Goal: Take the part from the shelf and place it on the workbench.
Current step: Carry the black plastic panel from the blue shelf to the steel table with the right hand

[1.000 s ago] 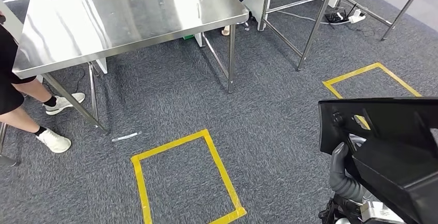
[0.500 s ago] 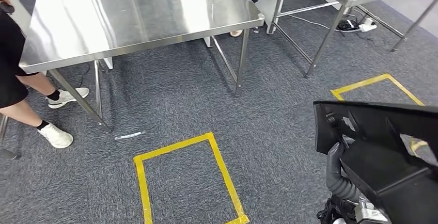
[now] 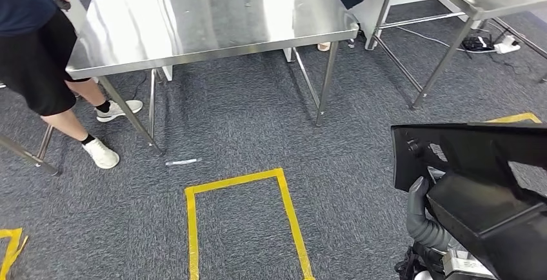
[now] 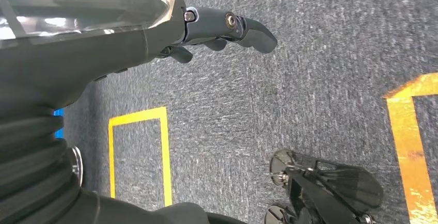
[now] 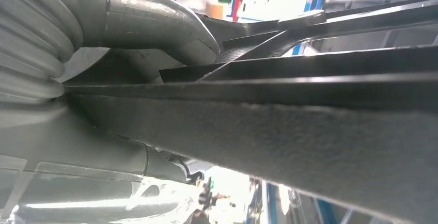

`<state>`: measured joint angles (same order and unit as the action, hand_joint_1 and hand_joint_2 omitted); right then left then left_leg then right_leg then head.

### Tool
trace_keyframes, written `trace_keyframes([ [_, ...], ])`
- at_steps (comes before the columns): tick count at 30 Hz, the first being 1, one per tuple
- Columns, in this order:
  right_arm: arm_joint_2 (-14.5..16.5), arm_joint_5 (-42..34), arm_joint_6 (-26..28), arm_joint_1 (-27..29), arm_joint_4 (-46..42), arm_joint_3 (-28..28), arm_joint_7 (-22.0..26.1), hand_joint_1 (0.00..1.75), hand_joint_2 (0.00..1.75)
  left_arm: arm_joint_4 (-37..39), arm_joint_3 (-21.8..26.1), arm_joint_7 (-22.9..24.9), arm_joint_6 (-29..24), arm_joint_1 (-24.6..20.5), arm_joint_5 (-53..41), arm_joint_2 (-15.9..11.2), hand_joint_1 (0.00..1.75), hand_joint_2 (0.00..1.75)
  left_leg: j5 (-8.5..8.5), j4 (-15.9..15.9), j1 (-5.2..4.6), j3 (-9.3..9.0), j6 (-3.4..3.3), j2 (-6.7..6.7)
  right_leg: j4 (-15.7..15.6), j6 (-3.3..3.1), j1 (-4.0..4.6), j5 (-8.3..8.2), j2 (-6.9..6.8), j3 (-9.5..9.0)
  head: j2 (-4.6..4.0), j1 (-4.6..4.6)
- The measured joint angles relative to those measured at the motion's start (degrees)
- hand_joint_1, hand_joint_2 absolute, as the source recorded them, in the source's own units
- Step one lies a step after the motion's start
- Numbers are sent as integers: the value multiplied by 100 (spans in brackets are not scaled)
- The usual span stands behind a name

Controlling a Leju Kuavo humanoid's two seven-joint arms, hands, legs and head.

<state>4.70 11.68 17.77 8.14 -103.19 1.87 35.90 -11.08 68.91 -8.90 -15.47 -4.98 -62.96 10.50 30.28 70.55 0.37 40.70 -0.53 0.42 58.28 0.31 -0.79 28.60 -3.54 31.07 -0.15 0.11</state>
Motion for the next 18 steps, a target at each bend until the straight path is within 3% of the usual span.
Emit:
trace_keyframes([
  [2, 2, 2, 0, 0, 0, 0, -2, 175, 175, 0, -2, 0, 1, -9, -4, -7, 0, 175, -273, -780, -39, -422, -67, 250, 3, 25, 40, 34, -107, -35, 0, 1],
  [4, 2, 3, 0, 0, 0, 1, -4, 175, 175, 0, -9, -1, 2, -23, -11, -9, 0, 175, -321, -1122, -90, -595, -118, 378, 7, 76, 82, 69, -208, -58, 0, 11],
  [6, 3, 5, 0, -1, -2, -3, -5, 175, 175, 0, -17, -2, 6, -24, -20, -9, 0, 175, -334, -1154, -110, -606, -166, 239, -5, 131, 102, 96, -329, -85, 0, 17],
  [7, 3, 7, 0, -2, -2, -5, -6, 175, 175, -1, -21, -3, 10, -18, -25, -9, 0, 175, -353, -1181, -101, -631, -197, 172, 19, 159, 95, 128, -306, -91, 0, 19],
  [9, -1, 8, 0, 4, -5, -4, -8, 175, 175, -2, -28, -13, 21, -15, -38, -10, 0, 175, -399, -1232, -54, -688, -257, 46, 347, 176, 84, 318, -48, 36, 0, 34],
  [11, -5, 8, 0, 31, -4, -1, -11, 175, 175, -1, -40, -30, 42, -20, -50, -8, 0, 175, -412, -1238, -32, -677, -278, -96, 1085, 153, 57, 627, 248, 385, 0, 49],
  [13, -8, 9, 0, 60, -2, 1, -17, 175, 175, 0, -57, -39, 60, -17, -53, -3, 0, 175, -414, -1234, -28, -670, -278, -264, 1570, 186, 40, 754, 319, 648, 0, 52],
  [14, -9, 9, 0, 66, -2, 1, -21, 175, 175, 0, -64, -39, 62, -13, -54, 0, 0, 175, -414, -1233, -25, -674, -275, -346, 1500, 233, 28, 679, 332, 633, 0, 52],
  [16, -9, 8, 0, 65, -2, 1, -21, 175, 175, 0, -72, -40, 65, -9, -54, 1, 0, 175, -414, -1228, -12, -690, -252, -506, 777, 351, -20, 331, 454, 324, 0, 54],
  [18, -8, 4, 0, 66, -2, 0, -21, 175, 175, 0, -78, -41, 66, -11, -54, -2, 0, 175, -416, -1219, -20, -682, -190, -645, 127, 368, -41, 76, 623, 39, 0, 55],
])
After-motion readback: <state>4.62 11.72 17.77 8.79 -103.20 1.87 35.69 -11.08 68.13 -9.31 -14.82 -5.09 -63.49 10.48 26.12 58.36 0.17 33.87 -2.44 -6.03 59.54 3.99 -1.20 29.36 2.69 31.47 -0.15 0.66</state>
